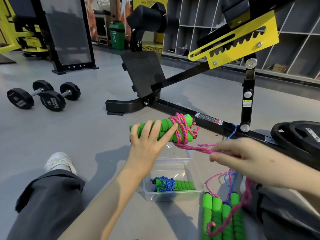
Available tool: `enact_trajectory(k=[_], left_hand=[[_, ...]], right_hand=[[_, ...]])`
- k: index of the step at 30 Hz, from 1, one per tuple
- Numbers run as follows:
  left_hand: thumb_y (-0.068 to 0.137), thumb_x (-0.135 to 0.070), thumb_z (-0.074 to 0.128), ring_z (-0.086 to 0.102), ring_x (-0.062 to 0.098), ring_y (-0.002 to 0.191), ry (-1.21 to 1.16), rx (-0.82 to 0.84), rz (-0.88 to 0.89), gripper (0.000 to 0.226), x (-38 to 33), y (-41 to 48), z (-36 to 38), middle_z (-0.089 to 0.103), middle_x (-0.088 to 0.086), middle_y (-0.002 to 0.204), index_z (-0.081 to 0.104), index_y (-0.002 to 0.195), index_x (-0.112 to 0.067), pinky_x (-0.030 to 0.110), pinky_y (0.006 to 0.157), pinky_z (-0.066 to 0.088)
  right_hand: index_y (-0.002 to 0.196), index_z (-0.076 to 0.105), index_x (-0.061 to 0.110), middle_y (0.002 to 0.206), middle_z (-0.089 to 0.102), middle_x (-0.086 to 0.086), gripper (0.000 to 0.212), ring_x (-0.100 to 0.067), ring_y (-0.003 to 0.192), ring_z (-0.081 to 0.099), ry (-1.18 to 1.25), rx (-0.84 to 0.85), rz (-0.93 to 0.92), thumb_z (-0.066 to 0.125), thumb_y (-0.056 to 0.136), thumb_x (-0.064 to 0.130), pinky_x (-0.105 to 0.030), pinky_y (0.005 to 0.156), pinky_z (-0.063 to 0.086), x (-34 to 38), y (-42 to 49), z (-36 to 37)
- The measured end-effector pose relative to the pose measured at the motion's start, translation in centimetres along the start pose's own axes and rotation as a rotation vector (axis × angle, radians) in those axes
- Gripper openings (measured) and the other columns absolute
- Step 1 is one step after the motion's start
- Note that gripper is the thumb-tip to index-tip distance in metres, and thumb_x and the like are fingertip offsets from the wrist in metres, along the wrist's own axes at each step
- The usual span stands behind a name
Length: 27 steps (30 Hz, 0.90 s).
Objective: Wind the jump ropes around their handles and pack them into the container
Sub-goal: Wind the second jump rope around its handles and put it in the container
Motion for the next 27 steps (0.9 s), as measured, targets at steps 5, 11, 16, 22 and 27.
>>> enact_trajectory(k=[5,11,16,22,27], left_hand=[[0.092,0.008,0.023,0.045,0.024,0.105,-0.007,-0.016,0.058,0.061,-0.9,0.3,-0.8,0.043,0.005,0.113,0.041,0.139,-0.026,0.044,0.089,0.032],[0.09,0.001,0.047,0.046,0.023,0.107,-0.098,-0.115,0.164,0.068,-1.3,0.4,-1.6,0.044,0.004,0.115,0.025,0.146,-0.03,0.044,0.09,0.033],[0.092,-0.002,0.05,0.046,0.022,0.107,-0.171,-0.13,0.207,0.063,-1.8,0.5,-2.4,0.043,0.003,0.116,0.031,0.144,-0.032,0.043,0.089,0.033],[0.093,-0.011,0.06,0.046,0.02,0.108,-0.211,-0.16,0.177,0.051,-1.8,0.7,-2.8,0.044,0.002,0.116,0.045,0.137,-0.03,0.042,0.091,0.033],[0.094,-0.015,0.059,0.046,0.02,0.109,-0.229,-0.205,0.098,0.047,-1.4,1.7,-3.8,0.044,0.003,0.116,0.045,0.136,-0.032,0.042,0.09,0.036]], right_hand=[[0.077,0.068,0.028,0.06,0.062,0.015,0.038,0.0,0.062,0.057,-0.116,-0.124,-0.152,0.046,0.073,0.059,-0.014,0.057,0.041,1.1,1.7,-4.4],[0.082,0.073,0.017,0.072,0.068,0.006,0.036,-0.008,0.07,0.057,-0.215,-0.221,-0.291,0.055,0.078,0.047,-0.023,0.064,0.043,2.3,5.6,-6.7],[0.085,0.074,0.016,0.079,0.07,-0.003,0.024,-0.019,0.074,0.062,-0.188,-0.168,-0.226,0.063,0.082,0.037,-0.039,0.072,0.047,1.2,8.4,-7.0],[0.078,0.073,0.013,0.067,0.067,0.004,0.02,-0.007,0.054,0.054,0.169,-0.157,-0.155,0.069,0.075,0.033,-0.017,0.052,0.043,-1.1,8.9,-6.1],[0.082,0.065,0.01,0.056,0.059,0.002,0.019,-0.007,0.049,0.054,0.835,-0.142,0.028,0.058,0.079,0.028,-0.016,0.049,0.047,-5.2,8.7,-1.3]])
Point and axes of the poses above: each hand's wrist, its own y-axis towards the middle knuckle, its own z-axis out of the palm, x = y × z, the point moved 5 cm from there along y, towards the middle knuckle
